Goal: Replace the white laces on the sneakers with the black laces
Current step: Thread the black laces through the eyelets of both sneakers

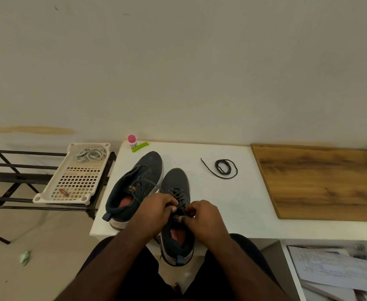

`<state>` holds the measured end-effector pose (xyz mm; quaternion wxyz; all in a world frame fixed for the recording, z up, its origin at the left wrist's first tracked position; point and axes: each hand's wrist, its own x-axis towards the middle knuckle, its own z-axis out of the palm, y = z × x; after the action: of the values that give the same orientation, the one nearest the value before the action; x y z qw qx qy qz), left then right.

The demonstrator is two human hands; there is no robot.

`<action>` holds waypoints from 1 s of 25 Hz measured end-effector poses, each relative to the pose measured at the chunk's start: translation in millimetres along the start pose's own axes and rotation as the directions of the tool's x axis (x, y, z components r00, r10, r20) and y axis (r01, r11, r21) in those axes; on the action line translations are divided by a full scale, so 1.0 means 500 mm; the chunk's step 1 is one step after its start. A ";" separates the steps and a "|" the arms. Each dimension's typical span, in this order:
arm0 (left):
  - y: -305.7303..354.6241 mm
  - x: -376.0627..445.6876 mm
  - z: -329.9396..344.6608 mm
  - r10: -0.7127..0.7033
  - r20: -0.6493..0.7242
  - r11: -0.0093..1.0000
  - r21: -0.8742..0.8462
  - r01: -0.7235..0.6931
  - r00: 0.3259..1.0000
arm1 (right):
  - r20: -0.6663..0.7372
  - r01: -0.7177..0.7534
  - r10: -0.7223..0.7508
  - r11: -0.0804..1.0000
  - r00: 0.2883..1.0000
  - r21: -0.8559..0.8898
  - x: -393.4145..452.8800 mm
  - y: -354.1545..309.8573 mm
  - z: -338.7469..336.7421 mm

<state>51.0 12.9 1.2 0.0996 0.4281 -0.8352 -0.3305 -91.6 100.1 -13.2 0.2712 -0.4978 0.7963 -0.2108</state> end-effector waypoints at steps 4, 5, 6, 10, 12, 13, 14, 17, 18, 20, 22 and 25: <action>-0.004 -0.001 0.022 0.012 -0.049 0.999 0.052 -0.010 0.999 | -0.060 -0.012 0.014 0.999 0.998 0.037 0.007 0.008 0.013; -0.004 -0.002 0.030 0.010 -0.075 0.998 0.058 -0.005 0.997 | -0.063 -0.037 0.043 0.994 0.997 0.100 0.008 0.012 0.013; -0.003 -0.004 0.039 0.002 -0.097 0.998 0.061 0.004 0.995 | -0.057 -0.058 0.069 0.984 0.996 0.167 0.009 0.016 0.014; 0.004 -0.005 0.068 -0.030 -0.172 0.999 0.021 0.034 0.985 | 0.002 -0.131 0.140 0.922 0.990 0.365 0.014 0.031 0.014; 0.003 -0.006 0.074 -0.048 -0.186 0.999 -0.013 0.046 0.981 | 0.025 -0.155 0.160 0.885 0.987 0.440 0.014 0.036 0.015; 0.001 -0.006 0.076 -0.061 -0.186 0.998 -0.035 0.056 0.981 | 0.033 -0.162 0.166 0.870 0.986 0.465 0.013 0.038 0.015; 0.000 -0.008 0.077 -0.075 -0.183 0.996 -0.052 0.067 0.980 | 0.042 -0.168 0.169 0.859 0.985 0.483 0.013 0.040 0.015; -0.002 -0.012 0.081 -0.109 -0.180 0.992 -0.082 0.096 0.978 | 0.060 -0.179 0.172 0.841 0.983 0.511 0.014 0.042 0.017; -0.001 -0.012 0.083 -0.115 -0.183 0.991 -0.092 0.100 0.976 | 0.064 -0.182 0.174 0.833 0.983 0.522 0.014 0.043 0.017; 0.002 -0.013 0.085 -0.120 -0.186 0.989 -0.107 0.101 0.975 | 0.070 -0.187 0.178 0.819 0.982 0.543 0.013 0.045 0.018; 0.005 -0.013 0.087 -0.126 -0.200 0.987 -0.121 0.104 0.972 | 0.073 -0.190 0.180 0.812 0.981 0.552 0.011 0.045 0.018; 0.004 -0.012 0.090 -0.139 -0.220 0.984 -0.138 0.110 0.966 | 0.069 -0.187 0.180 0.804 0.981 0.564 0.010 0.043 0.018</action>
<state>33.2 39.6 -30.9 0.2006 0.5077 -0.7674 -0.3364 -102.4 104.1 -34.1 0.4309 -0.3164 0.7401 -0.4081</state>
